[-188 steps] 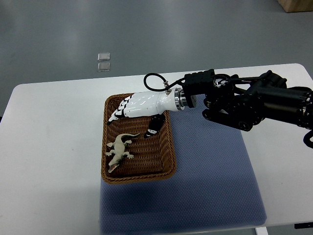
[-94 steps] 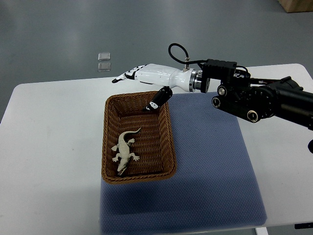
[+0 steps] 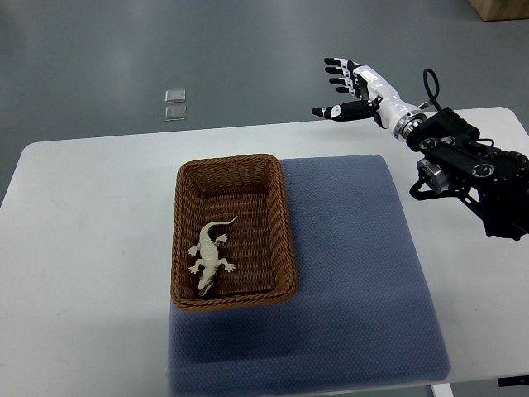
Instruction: Place crocodile in brown basket with right hand
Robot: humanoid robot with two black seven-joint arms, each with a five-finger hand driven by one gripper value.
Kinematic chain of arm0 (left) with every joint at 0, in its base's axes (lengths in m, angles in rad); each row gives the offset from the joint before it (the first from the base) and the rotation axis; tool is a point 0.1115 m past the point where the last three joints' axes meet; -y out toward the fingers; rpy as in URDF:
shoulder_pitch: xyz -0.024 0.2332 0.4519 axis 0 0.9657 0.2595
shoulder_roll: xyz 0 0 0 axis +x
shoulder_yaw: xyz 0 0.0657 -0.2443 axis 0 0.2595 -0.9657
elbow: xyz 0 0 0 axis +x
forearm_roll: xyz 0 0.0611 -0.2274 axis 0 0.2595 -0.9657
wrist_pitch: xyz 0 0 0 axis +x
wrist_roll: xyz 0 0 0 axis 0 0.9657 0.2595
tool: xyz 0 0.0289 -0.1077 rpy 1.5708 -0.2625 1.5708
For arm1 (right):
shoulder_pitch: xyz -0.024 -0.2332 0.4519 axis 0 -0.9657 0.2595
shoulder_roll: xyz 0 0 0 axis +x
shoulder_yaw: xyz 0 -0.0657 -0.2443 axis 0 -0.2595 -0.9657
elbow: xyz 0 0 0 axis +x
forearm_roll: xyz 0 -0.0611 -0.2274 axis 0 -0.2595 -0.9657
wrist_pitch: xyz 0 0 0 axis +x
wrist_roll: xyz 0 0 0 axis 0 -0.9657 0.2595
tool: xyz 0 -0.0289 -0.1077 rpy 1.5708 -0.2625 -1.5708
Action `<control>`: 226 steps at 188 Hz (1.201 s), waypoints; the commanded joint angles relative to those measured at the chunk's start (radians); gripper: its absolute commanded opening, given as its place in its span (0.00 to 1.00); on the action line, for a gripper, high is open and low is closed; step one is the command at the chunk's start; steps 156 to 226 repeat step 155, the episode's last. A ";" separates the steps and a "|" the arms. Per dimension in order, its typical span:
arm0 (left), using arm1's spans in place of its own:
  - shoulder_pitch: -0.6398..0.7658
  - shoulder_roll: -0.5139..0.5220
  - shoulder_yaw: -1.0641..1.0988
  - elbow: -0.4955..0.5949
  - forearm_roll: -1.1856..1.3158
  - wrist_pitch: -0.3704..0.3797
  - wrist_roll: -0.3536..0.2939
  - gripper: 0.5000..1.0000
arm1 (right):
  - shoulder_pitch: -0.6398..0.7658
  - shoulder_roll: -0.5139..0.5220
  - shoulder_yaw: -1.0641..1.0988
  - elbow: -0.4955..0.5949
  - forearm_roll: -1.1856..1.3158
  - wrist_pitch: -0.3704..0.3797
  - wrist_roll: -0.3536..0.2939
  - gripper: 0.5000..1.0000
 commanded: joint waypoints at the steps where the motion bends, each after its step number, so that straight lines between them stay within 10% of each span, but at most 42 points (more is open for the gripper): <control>1: 0.000 0.000 0.000 0.000 0.000 0.000 0.000 1.00 | -0.028 -0.018 0.008 -0.006 0.124 -0.005 -0.029 0.81; 67: 0.000 0.000 0.000 0.002 0.000 0.000 0.000 1.00 | -0.098 -0.030 0.059 -0.008 0.499 0.003 -0.037 0.85; 226: 0.000 0.000 0.000 0.002 0.000 0.000 0.000 1.00 | -0.129 -0.029 0.119 -0.008 0.489 0.002 -0.028 0.85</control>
